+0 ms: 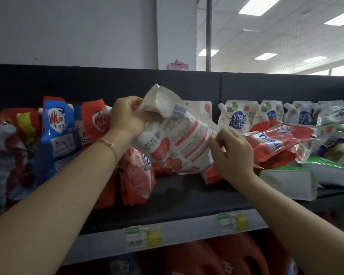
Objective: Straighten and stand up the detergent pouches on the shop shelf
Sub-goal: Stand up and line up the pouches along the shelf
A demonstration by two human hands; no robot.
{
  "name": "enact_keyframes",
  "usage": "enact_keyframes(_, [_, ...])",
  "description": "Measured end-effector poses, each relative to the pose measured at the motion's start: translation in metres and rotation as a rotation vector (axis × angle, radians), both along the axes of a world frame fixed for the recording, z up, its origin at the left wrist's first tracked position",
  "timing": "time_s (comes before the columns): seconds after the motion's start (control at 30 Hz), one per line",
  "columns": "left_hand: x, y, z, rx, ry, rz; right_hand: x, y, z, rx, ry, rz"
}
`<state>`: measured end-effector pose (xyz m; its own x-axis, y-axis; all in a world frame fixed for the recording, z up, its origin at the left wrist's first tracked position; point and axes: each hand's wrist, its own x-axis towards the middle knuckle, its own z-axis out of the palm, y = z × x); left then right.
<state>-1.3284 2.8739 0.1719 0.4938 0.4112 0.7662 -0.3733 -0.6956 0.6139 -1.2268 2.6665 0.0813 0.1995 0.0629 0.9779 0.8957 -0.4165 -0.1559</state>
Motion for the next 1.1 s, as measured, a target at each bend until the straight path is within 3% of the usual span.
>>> enact_keyframes(0.1, [-0.005,0.006,0.003,-0.149,-0.062,0.011,-0.007,0.008,0.011,-0.154,0.112,0.01])
enact_keyframes(0.2, [-0.004,0.004,-0.005,-0.153,-0.143,0.076,-0.024,0.021,0.028,-0.281,0.456,0.255])
enact_keyframes(0.33, [-0.001,-0.016,-0.037,-0.079,-0.376,0.003,-0.032,0.042,0.055,-0.125,1.139,0.665])
enact_keyframes(0.4, [0.003,-0.027,-0.06,-0.001,-0.4,-0.066,-0.028,0.05,0.065,0.016,1.292,0.919])
enact_keyframes(0.53, [0.012,-0.03,-0.085,0.132,-0.254,-0.193,-0.015,0.058,0.062,0.189,1.204,1.037])
enact_keyframes(0.6, [0.02,-0.024,-0.09,0.158,-0.097,-0.248,-0.002,0.062,0.051,0.27,1.202,1.085])
enact_keyframes(0.7, [0.029,-0.017,-0.1,0.198,0.181,-0.284,0.012,0.066,0.036,0.361,1.128,0.86])
enact_keyframes(0.8, [0.036,-0.016,-0.108,0.222,0.399,-0.299,0.013,0.064,0.016,0.121,0.87,0.682])
enact_keyframes(0.9, [0.05,-0.022,-0.118,0.166,0.575,-0.326,0.02,0.065,-0.012,-0.138,0.692,0.667])
enact_keyframes(1.0, [0.063,-0.029,-0.13,0.042,0.543,-0.313,0.026,0.067,-0.03,-0.263,0.629,0.577])
enact_keyframes(1.1, [0.067,-0.029,-0.139,0.063,0.494,-0.293,0.025,0.063,-0.035,-0.262,0.597,0.48])
